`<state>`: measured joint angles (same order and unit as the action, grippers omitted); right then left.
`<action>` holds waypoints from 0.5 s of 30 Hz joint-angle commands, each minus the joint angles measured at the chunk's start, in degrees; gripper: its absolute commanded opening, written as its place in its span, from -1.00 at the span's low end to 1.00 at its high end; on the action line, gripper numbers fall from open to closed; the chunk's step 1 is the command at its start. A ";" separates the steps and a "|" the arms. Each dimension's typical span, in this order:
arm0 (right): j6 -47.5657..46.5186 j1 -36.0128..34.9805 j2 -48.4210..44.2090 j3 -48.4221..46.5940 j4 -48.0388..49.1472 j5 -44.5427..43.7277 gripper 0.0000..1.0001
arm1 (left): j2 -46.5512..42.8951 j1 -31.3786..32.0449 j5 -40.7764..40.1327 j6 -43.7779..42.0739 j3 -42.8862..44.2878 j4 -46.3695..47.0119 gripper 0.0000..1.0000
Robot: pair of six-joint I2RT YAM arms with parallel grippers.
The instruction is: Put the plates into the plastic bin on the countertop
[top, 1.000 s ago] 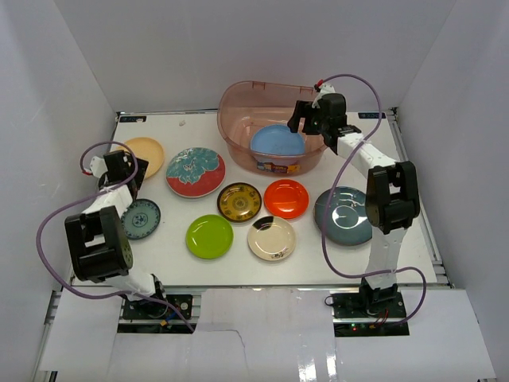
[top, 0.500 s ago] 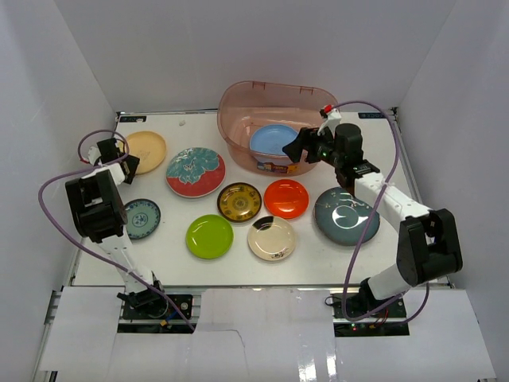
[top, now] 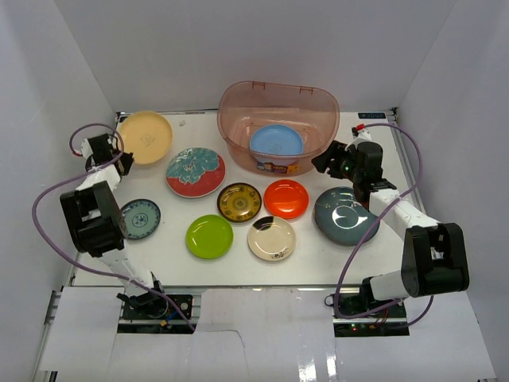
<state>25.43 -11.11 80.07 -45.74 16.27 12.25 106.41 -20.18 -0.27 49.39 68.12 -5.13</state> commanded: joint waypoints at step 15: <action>5.94 19.10 -9.40 9.96 -2.21 -8.37 -0.26 | -3.62 36.16 6.43 -7.72 22.83 0.32 -1.00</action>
<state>30.63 5.39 72.69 -37.28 15.16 7.94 97.32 12.08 6.04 44.82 86.24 1.26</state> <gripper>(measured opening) 0.326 0.029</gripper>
